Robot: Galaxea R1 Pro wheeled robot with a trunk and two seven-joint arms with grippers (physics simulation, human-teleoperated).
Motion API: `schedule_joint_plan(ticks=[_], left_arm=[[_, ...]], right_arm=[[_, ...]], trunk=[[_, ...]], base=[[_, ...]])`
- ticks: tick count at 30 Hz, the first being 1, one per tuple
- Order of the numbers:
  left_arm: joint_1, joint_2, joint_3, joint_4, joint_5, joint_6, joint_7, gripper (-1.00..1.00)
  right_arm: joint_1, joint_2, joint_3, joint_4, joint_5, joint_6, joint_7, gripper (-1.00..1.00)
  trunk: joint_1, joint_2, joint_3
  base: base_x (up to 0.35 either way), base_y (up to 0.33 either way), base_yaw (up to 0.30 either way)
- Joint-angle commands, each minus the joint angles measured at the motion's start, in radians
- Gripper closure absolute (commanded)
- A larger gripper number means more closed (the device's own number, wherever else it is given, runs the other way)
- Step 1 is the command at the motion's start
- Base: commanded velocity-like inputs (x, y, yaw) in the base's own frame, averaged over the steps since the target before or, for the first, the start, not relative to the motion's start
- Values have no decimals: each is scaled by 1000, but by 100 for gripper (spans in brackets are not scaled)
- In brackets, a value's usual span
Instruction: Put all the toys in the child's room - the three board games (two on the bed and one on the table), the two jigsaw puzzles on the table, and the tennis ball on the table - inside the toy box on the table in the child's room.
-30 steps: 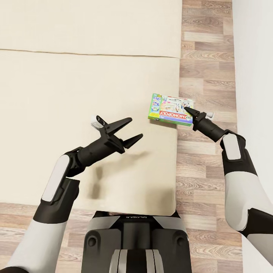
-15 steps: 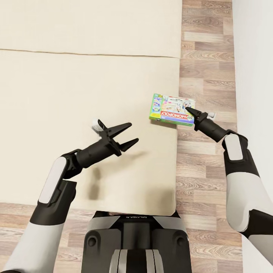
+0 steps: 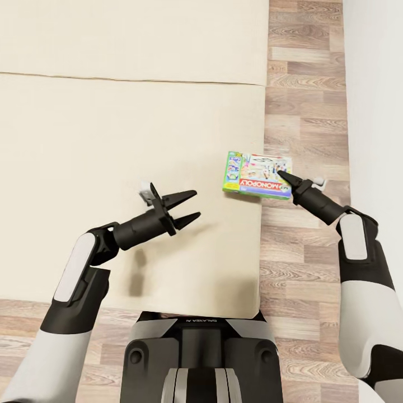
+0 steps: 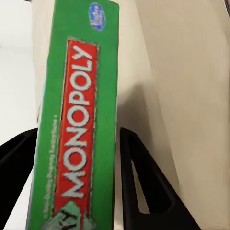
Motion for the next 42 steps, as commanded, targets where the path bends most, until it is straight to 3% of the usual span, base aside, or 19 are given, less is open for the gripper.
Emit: schedule_joint_plan(ticks=[1, 34, 42], left_arm=[[0, 1, 0, -1, 11, 1, 14, -100], [-1, -4, -10, -2, 11, 3, 13, -100], [-1, -3, -11, -2, 11, 2, 16, -100]], right_arm=[[7, 0, -2, -12, 0, 6, 3, 100], [61, 1, -11, -83, 0, 4, 3, 100], [97, 1, -13, -110, 0, 3, 2, 100]], trunk=[[0, 0, 0], [0, 0, 0], [-31, 56, 25]], base=[[0, 0, 0], [0, 0, 0], [0, 0, 0]])
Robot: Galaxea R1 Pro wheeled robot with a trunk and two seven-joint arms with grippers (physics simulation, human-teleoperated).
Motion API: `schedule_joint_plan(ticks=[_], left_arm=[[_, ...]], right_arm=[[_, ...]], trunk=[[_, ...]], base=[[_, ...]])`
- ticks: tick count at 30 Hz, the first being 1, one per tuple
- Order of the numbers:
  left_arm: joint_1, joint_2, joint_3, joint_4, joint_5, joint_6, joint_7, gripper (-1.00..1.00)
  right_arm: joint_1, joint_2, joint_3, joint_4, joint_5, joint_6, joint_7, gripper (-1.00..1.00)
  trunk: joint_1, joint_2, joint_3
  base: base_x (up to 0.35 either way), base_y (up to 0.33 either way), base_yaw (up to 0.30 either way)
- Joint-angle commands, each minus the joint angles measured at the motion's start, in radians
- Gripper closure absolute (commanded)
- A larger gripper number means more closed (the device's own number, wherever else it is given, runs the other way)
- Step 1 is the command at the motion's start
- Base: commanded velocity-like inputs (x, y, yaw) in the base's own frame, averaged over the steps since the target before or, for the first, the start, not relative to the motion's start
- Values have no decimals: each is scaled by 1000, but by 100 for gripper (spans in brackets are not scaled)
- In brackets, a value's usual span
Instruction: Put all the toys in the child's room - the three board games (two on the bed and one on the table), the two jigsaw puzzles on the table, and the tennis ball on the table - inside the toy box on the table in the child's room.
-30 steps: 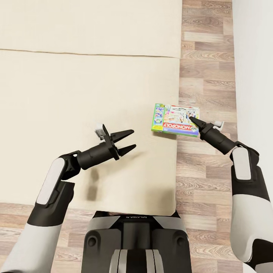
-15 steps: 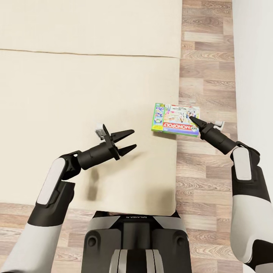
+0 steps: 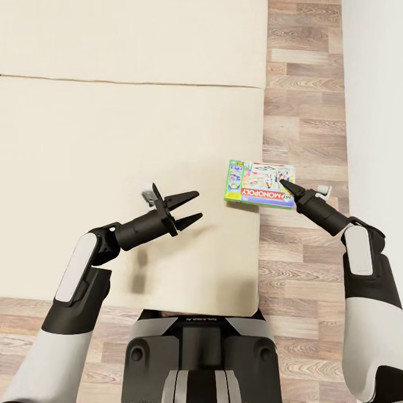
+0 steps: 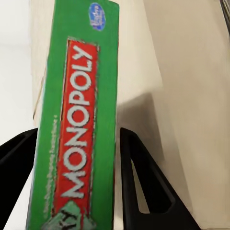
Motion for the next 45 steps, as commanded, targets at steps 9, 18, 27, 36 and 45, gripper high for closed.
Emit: schedule_joint_plan(ticks=[9, 18, 27, 36, 45], left_arm=[[-2, 0, -2, -1, 5, 1, 19, -100], [-2, 4, -3, 0, 0, 2, 36, -100], [0, 9, -2, 0, -2, 3, 39, -100], [1, 27, 1, 0, -2, 25, 36, -100], [3, 29, -7, 0, -1, 35, 37, -100]], right_arm=[[56, 2, -1, -74, 0, 4, 2, 100], [97, 2, -2, -106, 0, 3, -2, 100], [110, 1, -2, -112, 1, 5, -12, 100], [133, 1, -8, -112, -1, 5, -35, 100], [145, -2, -18, -112, -2, 11, -41, 100]], trunk=[[-35, 63, 28], [-69, 126, 56], [-104, 189, 88], [-138, 252, 128], [-173, 315, 170]], base=[[0, 0, 0], [0, 0, 0], [0, 0, 0], [0, 0, 0], [0, 0, 0]])
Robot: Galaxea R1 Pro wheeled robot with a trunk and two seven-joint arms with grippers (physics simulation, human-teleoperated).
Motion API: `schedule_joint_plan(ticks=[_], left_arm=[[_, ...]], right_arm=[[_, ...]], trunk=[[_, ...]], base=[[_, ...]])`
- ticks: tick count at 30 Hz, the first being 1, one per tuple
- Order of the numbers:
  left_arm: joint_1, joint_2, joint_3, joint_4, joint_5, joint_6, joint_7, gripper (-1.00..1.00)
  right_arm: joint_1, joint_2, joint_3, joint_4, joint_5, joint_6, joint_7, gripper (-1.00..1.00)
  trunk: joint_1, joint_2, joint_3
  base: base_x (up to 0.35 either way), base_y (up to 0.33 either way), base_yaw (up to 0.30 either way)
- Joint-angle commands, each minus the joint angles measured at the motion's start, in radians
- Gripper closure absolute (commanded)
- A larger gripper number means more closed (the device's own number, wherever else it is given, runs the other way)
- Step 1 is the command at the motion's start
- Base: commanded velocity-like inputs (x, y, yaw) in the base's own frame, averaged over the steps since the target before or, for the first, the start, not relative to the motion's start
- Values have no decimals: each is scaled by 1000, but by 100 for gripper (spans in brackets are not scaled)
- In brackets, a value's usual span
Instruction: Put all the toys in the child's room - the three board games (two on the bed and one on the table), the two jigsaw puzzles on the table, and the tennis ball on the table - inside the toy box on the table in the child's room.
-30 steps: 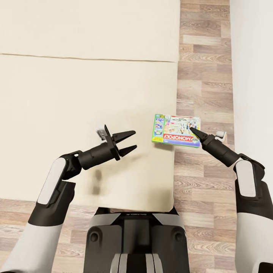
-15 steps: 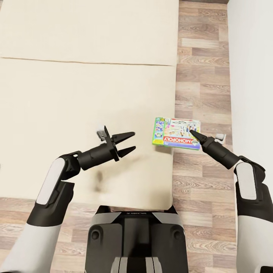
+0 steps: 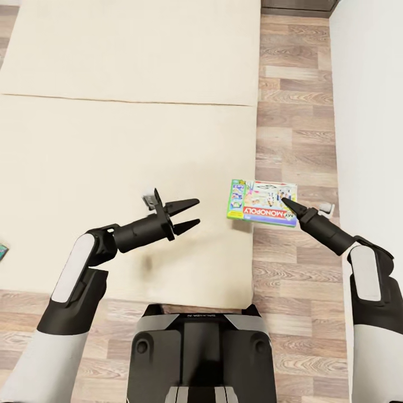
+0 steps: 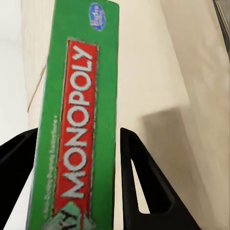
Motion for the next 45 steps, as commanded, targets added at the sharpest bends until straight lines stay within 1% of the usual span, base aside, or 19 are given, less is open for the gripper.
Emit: schedule_joint_plan(ticks=[1, 3, 4, 7, 8, 10, 11, 15, 20, 23, 26, 28, 30, 31, 34, 35, 38, 45], left_arm=[[0, 0, -1, -1, 10, 1, 10, -100], [2, 0, -23, 0, 10, 2, 12, -100], [2, 0, -23, 0, 10, 2, 12, -100], [5, 3, -59, 0, 9, 2, 12, -100], [5, 3, -59, 0, 9, 2, 12, -100], [7, 4, -75, 0, 9, 3, 9, -100], [7, 4, -75, 0, 9, 3, 9, -100], [8, 4, -91, -1, 11, 4, 5, -100], [9, 4, -94, -1, 14, 4, 1, -100], [10, 3, -95, -1, 15, 4, -5, -100], [12, 4, -95, -1, 15, 3, -8, -100], [15, 4, -94, -1, 17, 3, -23, -100], [17, 3, -93, -1, 18, 4, -52, -100], [17, 3, -93, -1, 18, 4, -52, -100], [17, 2, -93, -1, 18, 4, -97, -100], [17, 2, -93, -1, 18, 4, -97, -100], [19, 4, -90, -1, 19, 4, -126, -100], [21, 4, -71, -1, 20, 2, -140, -100]], right_arm=[[0, 0, -1, 0, 0, 6, 3, 100], [2, -2, -2, -1, 0, 16, 2, 100], [2, -2, -2, -1, 0, 16, 2, 100], [11, -10, -3, -1, 1, 38, 2, 100], [11, -10, -3, -1, 1, 38, 2, 100], [21, -18, -3, -1, 1, 50, 2, 100], [21, -18, -3, -1, 1, 50, 2, 100], [37, -35, -4, -10, -1, 65, 2, 100], [44, -47, -3, -40, -2, 84, 2, 100], [48, -54, -3, -78, 0, 130, 2, 100], [51, -55, -4, -87, 0, 146, 2, 100], [65, -57, -4, -103, 0, 169, 2, 100], [85, -59, -5, -115, 1, 184, 2, 100], [85, -59, -5, -115, 1, 184, 2, 100], [105, -61, -6, -129, 1, 197, 2, 100], [105, -61, -6, -129, 1, 197, 2, 100], [115, -62, -5, -138, 2, 203, 2, 100], [124, -63, -5, -150, 2, 207, 1, 100]], trunk=[[-4, 7, 4], [-11, 21, 14], [-15, 28, 19], [-27, 49, 33], [-31, 56, 38], [-38, 70, 47], [-42, 77, 52], [-57, 105, 71], [-77, 140, 95], [-88, 161, 109], [-100, 182, 123], [-107, 196, 133], [-115, 210, 142], [-119, 217, 147], [-130, 238, 161], [-134, 245, 166], [-146, 266, 180], [-172, 315, 213]], base=[[0, 0, 0], [0, 0, 0], [0, 0, 0], [0, 0, 0], [0, 0, 0], [0, 0, 0], [0, 0, 0], [0, 0, 0], [0, 0, 0], [0, 0, 0], [0, 0, -3], [0, 0, -24], [0, 0, -53], [0, 0, -59], [0, 0, -78], [0, 0, -86], [0, 0, -97], [0, 0, -107]])
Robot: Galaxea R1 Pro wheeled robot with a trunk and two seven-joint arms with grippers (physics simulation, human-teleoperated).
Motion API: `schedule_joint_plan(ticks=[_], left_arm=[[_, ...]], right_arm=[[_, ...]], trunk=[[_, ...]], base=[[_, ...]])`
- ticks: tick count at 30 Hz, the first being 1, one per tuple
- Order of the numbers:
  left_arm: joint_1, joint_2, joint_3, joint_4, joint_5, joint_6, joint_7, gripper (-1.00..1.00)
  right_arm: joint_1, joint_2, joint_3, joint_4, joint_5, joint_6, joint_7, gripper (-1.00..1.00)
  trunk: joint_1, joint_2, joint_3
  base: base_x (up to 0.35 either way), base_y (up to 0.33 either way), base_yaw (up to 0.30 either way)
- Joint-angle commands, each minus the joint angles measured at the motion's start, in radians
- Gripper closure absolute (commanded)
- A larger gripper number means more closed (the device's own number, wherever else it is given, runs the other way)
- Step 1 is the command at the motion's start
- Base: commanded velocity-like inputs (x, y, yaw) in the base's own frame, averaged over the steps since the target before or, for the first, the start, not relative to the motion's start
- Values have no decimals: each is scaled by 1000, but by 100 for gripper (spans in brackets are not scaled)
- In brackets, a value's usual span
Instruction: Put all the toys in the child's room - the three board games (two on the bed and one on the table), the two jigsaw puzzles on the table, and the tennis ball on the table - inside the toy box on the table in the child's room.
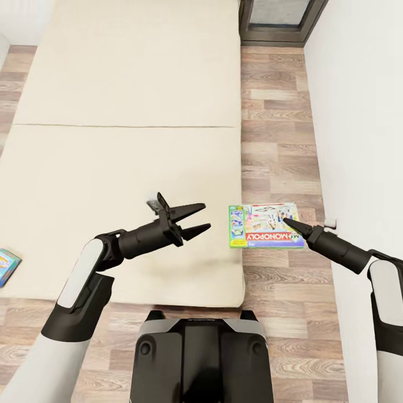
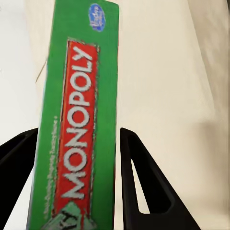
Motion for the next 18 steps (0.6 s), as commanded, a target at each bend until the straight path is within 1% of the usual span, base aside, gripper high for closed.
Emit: schedule_joint_plan(ticks=[1, 8, 15, 18], left_arm=[[-1, -1, 2, 0, 1, 0, 1, -100], [-6, -10, 7, 1, -1, -1, 30, -100], [-8, -12, 8, 1, 4, 1, 33, -100], [-8, -13, 8, 1, 14, 1, 34, -100]], right_arm=[[1, 0, -1, -6, 7, 5, 7, 100], [6, 0, -2, -27, 7, 7, 8, 100], [8, 1, -2, -30, 7, 7, 7, 100], [9, 1, -2, -31, 7, 7, 7, 100]], trunk=[[-4, 6, 4], [-30, 55, 38], [-57, 104, 71], [-69, 125, 85]], base=[[0, 0, -112], [0, 0, -114], [0, 0, -115], [0, 0, -116]])
